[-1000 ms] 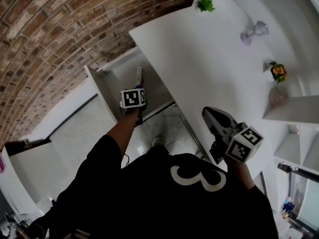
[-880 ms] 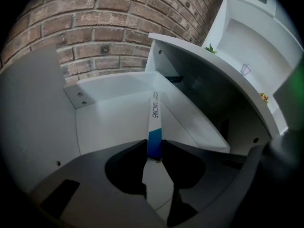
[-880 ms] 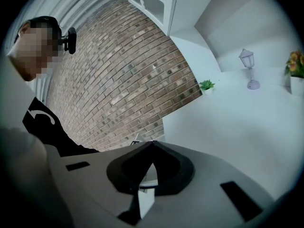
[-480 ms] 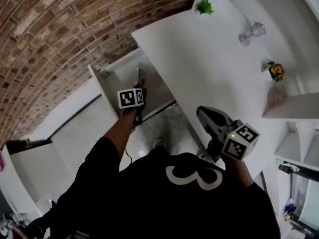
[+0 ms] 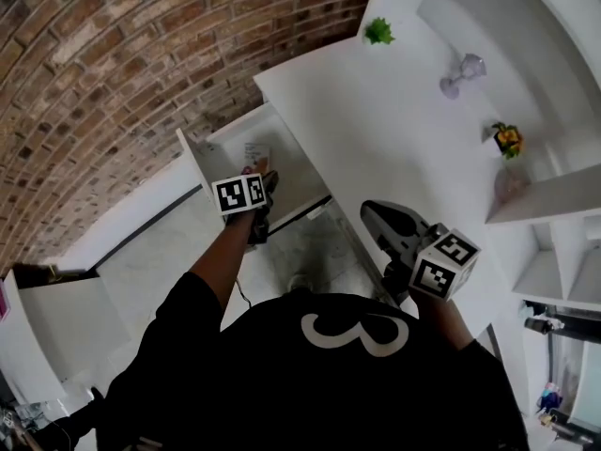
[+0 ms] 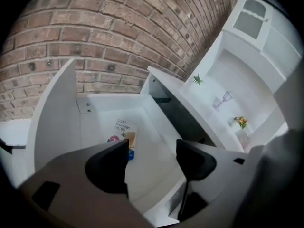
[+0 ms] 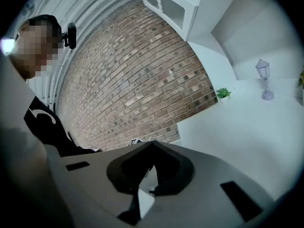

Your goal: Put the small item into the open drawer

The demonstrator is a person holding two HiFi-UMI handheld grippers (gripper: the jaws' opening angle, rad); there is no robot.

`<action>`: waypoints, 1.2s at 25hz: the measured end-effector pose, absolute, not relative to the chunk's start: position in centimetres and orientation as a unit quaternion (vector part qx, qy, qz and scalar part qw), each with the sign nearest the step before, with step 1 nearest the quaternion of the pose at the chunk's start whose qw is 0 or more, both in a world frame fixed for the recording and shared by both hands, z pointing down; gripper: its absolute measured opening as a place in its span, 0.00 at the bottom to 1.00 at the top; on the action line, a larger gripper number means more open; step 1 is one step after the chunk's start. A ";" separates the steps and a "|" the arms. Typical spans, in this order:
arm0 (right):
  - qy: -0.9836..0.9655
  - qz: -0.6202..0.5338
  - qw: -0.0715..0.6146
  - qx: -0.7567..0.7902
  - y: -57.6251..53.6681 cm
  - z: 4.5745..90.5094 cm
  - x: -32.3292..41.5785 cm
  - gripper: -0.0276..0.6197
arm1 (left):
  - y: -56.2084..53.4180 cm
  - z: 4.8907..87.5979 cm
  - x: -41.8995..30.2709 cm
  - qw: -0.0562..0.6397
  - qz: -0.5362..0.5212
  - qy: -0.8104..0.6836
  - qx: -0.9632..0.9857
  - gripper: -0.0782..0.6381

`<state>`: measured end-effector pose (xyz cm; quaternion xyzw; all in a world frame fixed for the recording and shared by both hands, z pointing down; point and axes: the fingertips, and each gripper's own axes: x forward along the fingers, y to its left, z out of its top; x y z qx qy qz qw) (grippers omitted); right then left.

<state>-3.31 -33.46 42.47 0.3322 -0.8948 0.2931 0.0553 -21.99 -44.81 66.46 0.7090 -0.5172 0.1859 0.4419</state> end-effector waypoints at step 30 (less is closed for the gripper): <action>-0.939 0.249 -0.013 0.237 -29.6 36.4 -9.2 0.06 | -29.0 36.9 -16.9 0.268 0.010 -0.307 0.913 0.11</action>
